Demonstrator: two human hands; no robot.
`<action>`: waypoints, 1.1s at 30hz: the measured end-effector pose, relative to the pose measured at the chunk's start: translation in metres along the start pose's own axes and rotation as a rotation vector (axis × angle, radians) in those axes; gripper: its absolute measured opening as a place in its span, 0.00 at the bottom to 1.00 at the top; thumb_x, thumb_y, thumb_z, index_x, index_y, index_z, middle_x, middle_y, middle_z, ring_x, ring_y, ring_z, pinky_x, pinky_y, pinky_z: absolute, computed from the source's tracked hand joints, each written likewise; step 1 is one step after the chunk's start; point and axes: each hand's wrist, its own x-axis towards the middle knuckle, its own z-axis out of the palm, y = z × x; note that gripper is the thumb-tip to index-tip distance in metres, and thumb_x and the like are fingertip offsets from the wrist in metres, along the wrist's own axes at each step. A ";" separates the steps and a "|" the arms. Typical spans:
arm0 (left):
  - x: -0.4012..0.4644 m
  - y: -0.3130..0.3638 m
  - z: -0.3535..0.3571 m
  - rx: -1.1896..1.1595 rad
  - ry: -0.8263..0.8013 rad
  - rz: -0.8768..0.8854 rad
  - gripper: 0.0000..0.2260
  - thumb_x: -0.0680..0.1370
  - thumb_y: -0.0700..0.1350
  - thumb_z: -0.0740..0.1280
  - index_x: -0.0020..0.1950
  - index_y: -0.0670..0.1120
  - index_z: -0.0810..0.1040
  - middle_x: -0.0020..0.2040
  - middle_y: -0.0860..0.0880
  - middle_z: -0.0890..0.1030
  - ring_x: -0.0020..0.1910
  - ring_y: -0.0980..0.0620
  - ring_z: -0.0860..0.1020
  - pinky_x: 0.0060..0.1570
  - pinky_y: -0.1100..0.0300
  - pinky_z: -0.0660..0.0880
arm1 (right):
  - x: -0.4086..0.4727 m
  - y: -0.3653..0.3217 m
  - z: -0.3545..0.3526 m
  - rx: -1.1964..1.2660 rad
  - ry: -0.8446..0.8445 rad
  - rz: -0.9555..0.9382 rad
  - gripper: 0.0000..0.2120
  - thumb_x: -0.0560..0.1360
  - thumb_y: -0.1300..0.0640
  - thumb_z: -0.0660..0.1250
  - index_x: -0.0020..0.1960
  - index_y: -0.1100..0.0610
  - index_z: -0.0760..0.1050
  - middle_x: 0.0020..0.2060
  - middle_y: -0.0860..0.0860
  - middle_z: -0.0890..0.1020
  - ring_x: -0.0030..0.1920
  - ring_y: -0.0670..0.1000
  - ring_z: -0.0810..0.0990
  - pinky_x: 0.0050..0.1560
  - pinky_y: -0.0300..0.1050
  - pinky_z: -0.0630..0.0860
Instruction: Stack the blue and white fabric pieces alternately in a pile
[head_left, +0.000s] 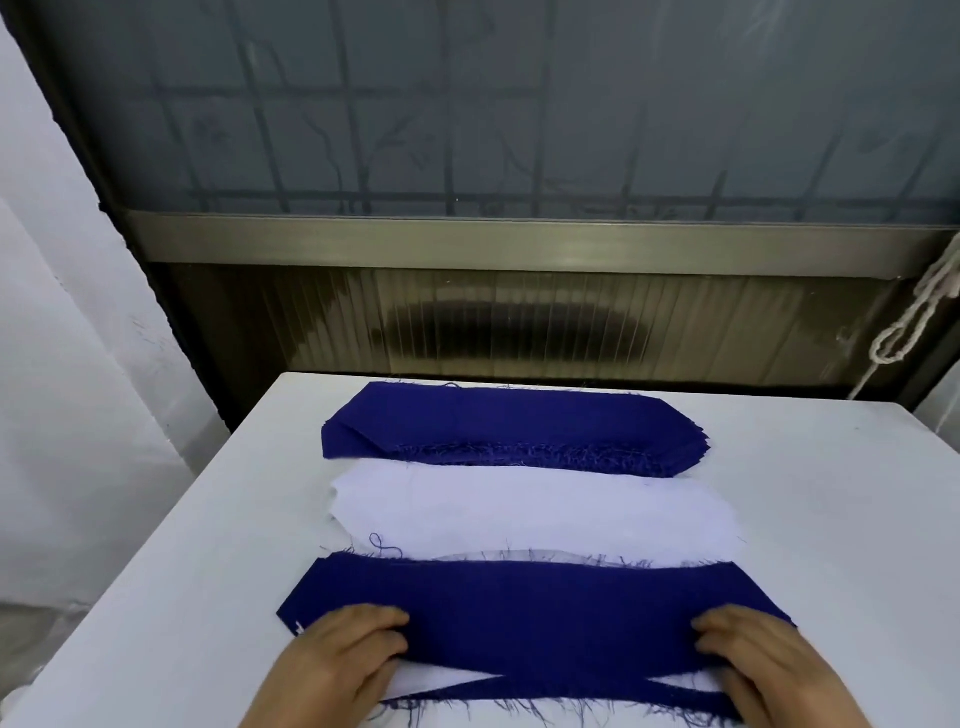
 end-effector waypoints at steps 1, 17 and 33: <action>0.000 0.000 -0.001 -0.005 0.010 -0.017 0.28 0.84 0.56 0.50 0.36 0.51 0.85 0.46 0.57 0.84 0.47 0.63 0.76 0.49 0.68 0.72 | 0.000 0.000 0.000 0.011 0.013 0.023 0.29 0.83 0.48 0.49 0.37 0.56 0.83 0.45 0.47 0.84 0.51 0.41 0.76 0.58 0.32 0.67; -0.006 -0.009 0.010 -0.098 -0.062 -0.021 0.05 0.67 0.47 0.67 0.34 0.51 0.83 0.44 0.59 0.83 0.45 0.63 0.77 0.48 0.71 0.73 | -0.007 0.005 0.010 0.017 0.063 0.052 0.26 0.80 0.49 0.51 0.36 0.56 0.82 0.42 0.46 0.83 0.49 0.40 0.76 0.56 0.31 0.69; -0.002 -0.003 0.002 -0.119 -0.116 -0.179 0.10 0.67 0.58 0.69 0.33 0.53 0.79 0.46 0.62 0.79 0.45 0.65 0.75 0.45 0.70 0.71 | -0.002 -0.004 0.004 0.059 0.002 0.033 0.23 0.79 0.41 0.58 0.37 0.51 0.84 0.40 0.43 0.82 0.46 0.39 0.76 0.48 0.36 0.72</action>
